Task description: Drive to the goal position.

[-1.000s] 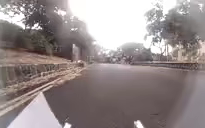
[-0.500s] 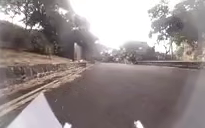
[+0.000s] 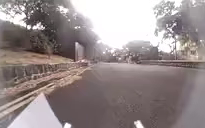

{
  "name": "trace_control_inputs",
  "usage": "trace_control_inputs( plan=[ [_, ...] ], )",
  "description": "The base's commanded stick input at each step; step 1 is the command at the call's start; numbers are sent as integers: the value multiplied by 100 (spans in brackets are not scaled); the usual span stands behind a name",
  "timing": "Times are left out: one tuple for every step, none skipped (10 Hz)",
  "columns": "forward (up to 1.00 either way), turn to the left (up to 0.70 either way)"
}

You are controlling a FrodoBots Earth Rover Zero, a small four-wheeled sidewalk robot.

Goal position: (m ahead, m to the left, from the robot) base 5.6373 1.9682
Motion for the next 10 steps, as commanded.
trace_control_inputs(
  plan=[
    [100, 0],
    [100, 0],
    [100, 0],
    [100, 0],
    [100, 0],
    [100, 0],
    [100, -4],
    [100, -18],
    [100, -31],
    [100, -9]
  ],
)
